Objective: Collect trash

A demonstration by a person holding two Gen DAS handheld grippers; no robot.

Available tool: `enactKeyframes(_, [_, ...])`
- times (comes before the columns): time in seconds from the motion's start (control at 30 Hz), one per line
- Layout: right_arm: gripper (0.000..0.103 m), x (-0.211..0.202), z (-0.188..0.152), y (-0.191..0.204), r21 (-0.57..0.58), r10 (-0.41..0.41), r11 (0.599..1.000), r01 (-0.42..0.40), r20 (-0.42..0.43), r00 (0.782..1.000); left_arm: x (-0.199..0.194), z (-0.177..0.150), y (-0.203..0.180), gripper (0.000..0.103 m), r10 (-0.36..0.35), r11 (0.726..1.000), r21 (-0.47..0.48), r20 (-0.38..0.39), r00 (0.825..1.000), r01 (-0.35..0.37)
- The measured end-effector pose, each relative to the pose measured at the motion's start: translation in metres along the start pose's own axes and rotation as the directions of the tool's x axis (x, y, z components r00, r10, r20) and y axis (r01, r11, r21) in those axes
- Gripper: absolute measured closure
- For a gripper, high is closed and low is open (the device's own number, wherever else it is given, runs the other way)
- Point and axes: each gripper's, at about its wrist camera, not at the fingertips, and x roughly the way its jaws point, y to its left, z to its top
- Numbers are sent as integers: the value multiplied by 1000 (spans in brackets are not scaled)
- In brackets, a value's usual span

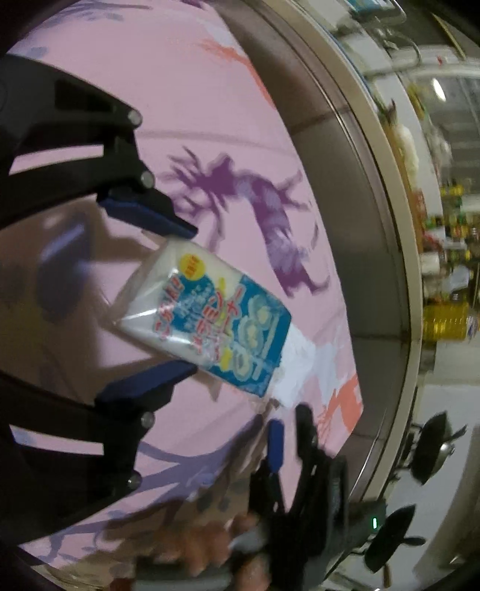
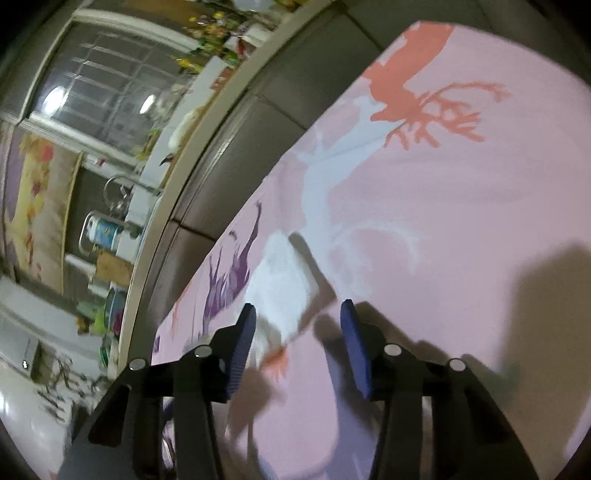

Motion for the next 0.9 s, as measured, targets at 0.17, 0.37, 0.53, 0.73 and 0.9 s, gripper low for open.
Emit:
enactKeyframes(0.17, [101,29,-11,22,-68,-50,997,46,-50,998,-32,-40,35,38,115,981,-155,-34,993,-119])
enactKeyframes(0.37, [103,0,-63,48,-228,-44,973,31,-50,998,-56,-75,49,38,236,947,-210,-64,970,-244])
enactKeyframes(0.53, [103,-60,-111,44,-284,-12,959,0,-40,999,-61,-81,47,38,231,942,-236,-60,971,-239])
enactKeyframes(0.73, [103,-125,-150,37,-371,-96,922,105,43,994,-61,-82,36,37,206,950,-227,-53,977,-213])
enactKeyframes(0.9, [103,-129,-157,40,-399,-179,896,197,82,980,-56,-86,37,37,219,945,-229,-79,972,-232])
